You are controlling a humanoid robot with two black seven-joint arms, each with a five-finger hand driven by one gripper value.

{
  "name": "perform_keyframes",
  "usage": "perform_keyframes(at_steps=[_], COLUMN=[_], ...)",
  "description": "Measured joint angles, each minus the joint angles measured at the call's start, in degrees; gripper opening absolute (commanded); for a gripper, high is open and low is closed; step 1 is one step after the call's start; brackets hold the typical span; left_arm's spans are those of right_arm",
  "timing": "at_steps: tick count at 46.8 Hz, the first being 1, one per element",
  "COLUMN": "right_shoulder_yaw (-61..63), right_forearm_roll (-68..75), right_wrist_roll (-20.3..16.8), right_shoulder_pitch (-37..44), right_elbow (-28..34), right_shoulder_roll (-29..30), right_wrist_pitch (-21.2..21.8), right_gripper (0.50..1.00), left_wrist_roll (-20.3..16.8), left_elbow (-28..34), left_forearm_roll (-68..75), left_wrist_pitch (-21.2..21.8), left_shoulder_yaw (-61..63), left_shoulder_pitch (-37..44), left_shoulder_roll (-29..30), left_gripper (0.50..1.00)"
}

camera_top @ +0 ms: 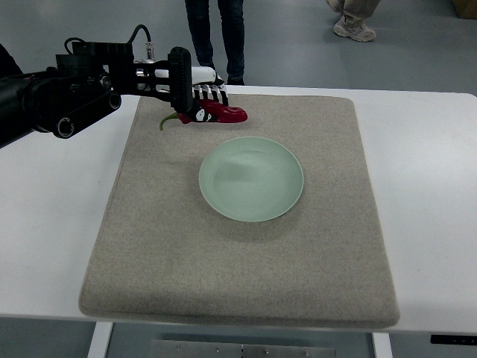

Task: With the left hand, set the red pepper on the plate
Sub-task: 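Lift the pepper and carry it with the left hand over the plate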

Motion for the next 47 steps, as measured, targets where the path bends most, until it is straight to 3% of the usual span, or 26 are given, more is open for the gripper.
perform_keyframes(at_steps=[25,47], right_shoulder_yaw=[0.0,0.0], right_forearm_roll=[0.0,0.0], right_wrist_roll=[0.0,0.0], right_shoulder_pitch=[0.0,0.0], right_elbow=[0.0,0.0], right_shoulder_roll=[0.0,0.0], right_wrist_pitch=[0.0,0.0], right_gripper=[0.932,0.932], left_wrist_roll=[-0.1,0.0], left_elbow=[-9.7,-10.4], left_forearm_roll=[0.7,0.8], left_wrist_pitch=[-1.0,-1.1], left_shoulder_yaw=[0.1,0.3], left_shoulder_pitch=[0.3,0.9], left_shoulder_roll=[0.2,-0.1], left_gripper=[0.542,0.587])
